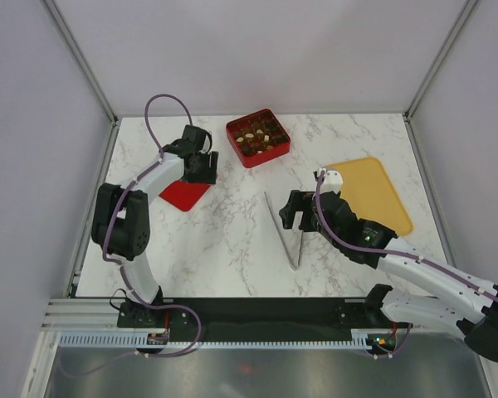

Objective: Pack the chocolate

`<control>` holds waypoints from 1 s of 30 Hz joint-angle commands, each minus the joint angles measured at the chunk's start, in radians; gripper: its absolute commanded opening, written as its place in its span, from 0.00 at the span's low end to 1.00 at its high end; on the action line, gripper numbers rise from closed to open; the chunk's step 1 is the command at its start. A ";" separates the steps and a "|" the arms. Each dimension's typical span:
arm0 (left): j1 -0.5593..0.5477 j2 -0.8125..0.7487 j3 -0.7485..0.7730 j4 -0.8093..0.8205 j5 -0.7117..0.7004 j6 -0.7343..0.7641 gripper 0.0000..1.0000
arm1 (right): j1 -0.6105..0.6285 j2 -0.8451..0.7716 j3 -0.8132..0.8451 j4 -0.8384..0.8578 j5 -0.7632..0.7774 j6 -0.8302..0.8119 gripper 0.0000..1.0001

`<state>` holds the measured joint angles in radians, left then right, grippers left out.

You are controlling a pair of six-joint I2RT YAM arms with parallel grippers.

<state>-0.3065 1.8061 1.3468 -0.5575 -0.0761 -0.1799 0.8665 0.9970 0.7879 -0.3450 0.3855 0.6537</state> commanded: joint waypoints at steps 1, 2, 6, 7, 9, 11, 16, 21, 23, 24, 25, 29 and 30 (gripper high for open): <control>0.012 0.051 0.078 0.010 0.027 0.154 0.71 | 0.003 -0.047 0.011 -0.012 -0.004 -0.020 0.96; 0.015 0.065 0.083 0.010 0.035 0.166 0.70 | 0.002 -0.054 0.010 -0.012 -0.002 -0.020 0.96; 0.027 0.125 0.098 0.010 0.067 0.204 0.63 | 0.002 -0.063 0.008 -0.017 0.012 -0.028 0.96; 0.027 0.134 0.101 0.008 0.071 0.210 0.60 | 0.000 -0.064 0.007 -0.017 0.015 -0.028 0.96; 0.027 0.160 0.104 0.008 0.102 0.214 0.57 | 0.000 -0.066 0.005 -0.019 0.021 -0.031 0.96; 0.027 0.185 0.104 0.013 0.110 0.207 0.56 | -0.001 -0.066 0.002 -0.017 0.027 -0.032 0.96; 0.029 0.229 0.106 0.008 0.122 0.200 0.49 | -0.007 -0.054 0.004 -0.019 0.029 -0.042 0.96; 0.027 0.239 0.100 0.008 0.153 0.195 0.32 | -0.017 -0.054 0.010 -0.019 0.030 -0.042 0.96; 0.027 0.226 0.095 0.004 0.162 0.192 0.24 | -0.017 -0.054 0.014 -0.014 0.026 -0.045 0.95; 0.027 0.217 0.092 0.002 0.171 0.191 0.17 | -0.020 -0.049 0.017 -0.012 0.023 -0.049 0.95; 0.027 0.194 0.088 0.001 0.174 0.189 0.14 | -0.020 -0.047 0.025 -0.011 0.016 -0.052 0.95; 0.026 0.119 0.086 -0.016 0.222 0.145 0.05 | -0.020 -0.047 0.039 0.035 -0.043 -0.087 0.93; 0.027 0.101 0.086 -0.021 0.261 0.139 0.03 | -0.020 -0.044 0.040 0.050 -0.081 -0.095 0.93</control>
<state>-0.2810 2.0102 1.4269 -0.5606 0.0921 -0.0208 0.8486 0.9501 0.7879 -0.3649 0.3676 0.5991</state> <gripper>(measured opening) 0.052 0.937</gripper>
